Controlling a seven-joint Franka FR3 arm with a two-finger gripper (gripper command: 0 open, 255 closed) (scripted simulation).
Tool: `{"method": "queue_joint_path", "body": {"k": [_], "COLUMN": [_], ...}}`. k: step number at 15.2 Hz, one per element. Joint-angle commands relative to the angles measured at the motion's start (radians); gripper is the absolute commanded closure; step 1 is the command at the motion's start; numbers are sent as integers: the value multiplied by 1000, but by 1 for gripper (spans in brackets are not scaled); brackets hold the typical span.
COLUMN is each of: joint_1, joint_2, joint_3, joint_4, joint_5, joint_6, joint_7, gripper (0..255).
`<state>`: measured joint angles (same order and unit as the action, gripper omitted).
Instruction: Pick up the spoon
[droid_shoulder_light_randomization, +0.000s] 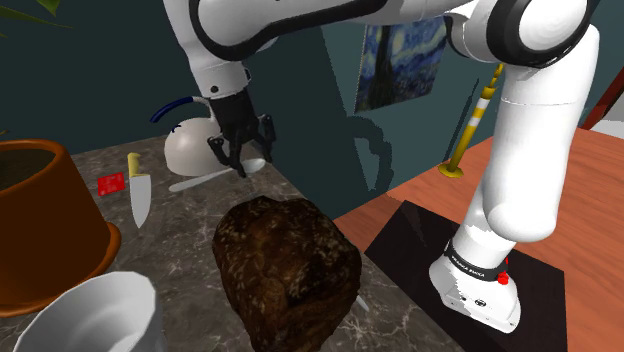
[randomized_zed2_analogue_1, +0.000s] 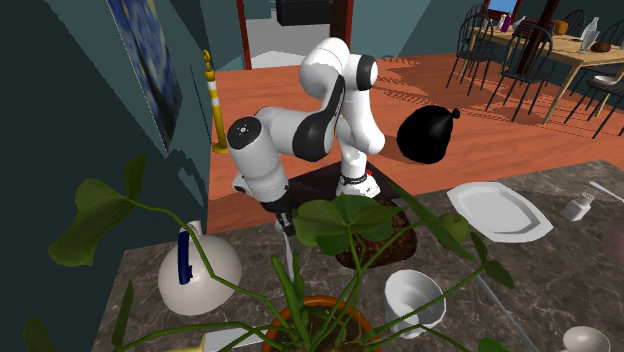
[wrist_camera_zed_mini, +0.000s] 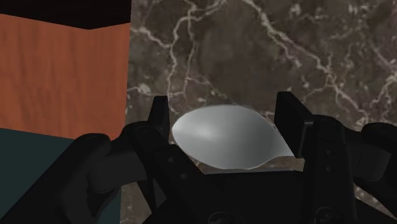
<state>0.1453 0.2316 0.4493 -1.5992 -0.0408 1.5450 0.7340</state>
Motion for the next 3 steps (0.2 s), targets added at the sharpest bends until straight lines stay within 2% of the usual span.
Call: {"method": "queue_joint_path", "body": {"k": [1, 3], "joint_1": [2, 2], "joint_2": [-2, -2], "joint_3": [2, 2], "joint_4": [24, 26], "joint_5": [1, 2], "joint_6": [-27, -29], "joint_7": [2, 2], "gripper": [255, 255]}}
